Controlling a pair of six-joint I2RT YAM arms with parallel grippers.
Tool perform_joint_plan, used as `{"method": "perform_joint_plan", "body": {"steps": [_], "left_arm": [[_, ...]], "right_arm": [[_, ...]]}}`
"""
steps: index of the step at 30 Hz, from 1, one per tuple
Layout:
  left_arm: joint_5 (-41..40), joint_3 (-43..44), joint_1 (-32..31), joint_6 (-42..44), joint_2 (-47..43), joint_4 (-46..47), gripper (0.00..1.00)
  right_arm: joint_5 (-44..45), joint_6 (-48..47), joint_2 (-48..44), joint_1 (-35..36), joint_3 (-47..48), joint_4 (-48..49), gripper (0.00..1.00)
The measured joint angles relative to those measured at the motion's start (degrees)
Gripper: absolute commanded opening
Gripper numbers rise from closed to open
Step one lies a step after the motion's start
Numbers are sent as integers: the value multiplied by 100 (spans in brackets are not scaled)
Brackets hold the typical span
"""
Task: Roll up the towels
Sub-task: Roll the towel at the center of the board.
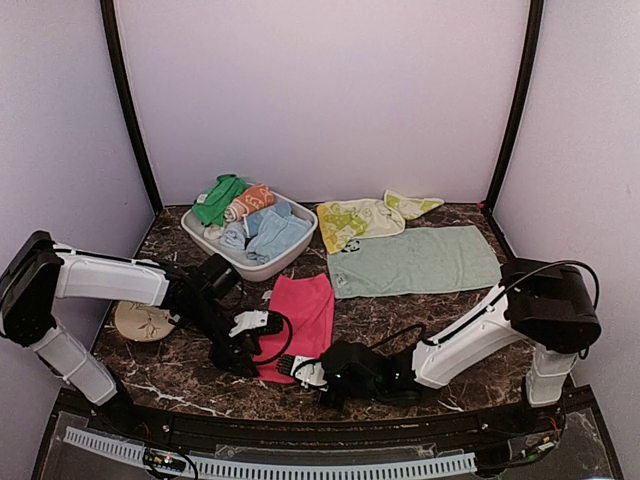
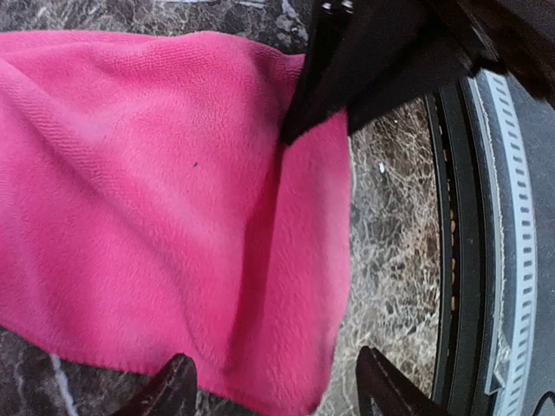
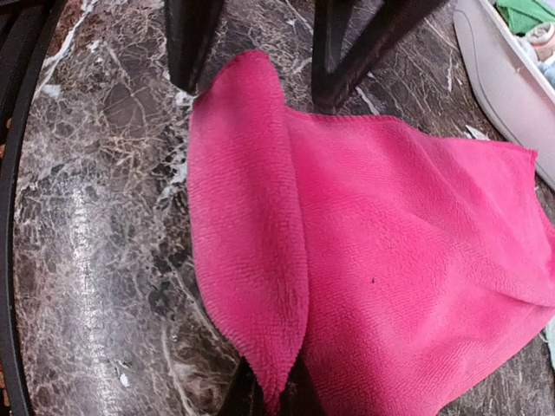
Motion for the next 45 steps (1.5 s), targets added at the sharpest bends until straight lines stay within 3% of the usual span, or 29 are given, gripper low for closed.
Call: {"method": "perform_joint_plan", "body": {"steps": [5, 16, 21, 26, 37, 40, 45], "left_arm": [[-431, -247, 85, 223, -791, 79, 66], [-691, -4, 74, 741, -994, -337, 58], [-693, 363, -503, 636, -994, -501, 62], [-885, 516, -1252, 485, -614, -302, 58], [-1770, 116, -1386, 455, -87, 728, 49], [-1976, 13, -1401, 444, -11, 992, 42], [-2179, -155, -1373, 415, 13, 1294, 16]], "right_arm": [[-839, 623, -254, -391, 42, -448, 0], [-3707, 2367, 74, -1467, 501, -1001, 0], [-4701, 3001, 461, -1873, 1032, -1425, 0], [-5270, 3405, 667, -2072, 1272, -1668, 0], [-5825, 4022, 800, -2245, 1283, -1585, 0], [-5851, 4046, 807, -2251, 1287, -1598, 2], [-5783, 4079, 785, -2251, 1281, -1606, 9]]}}
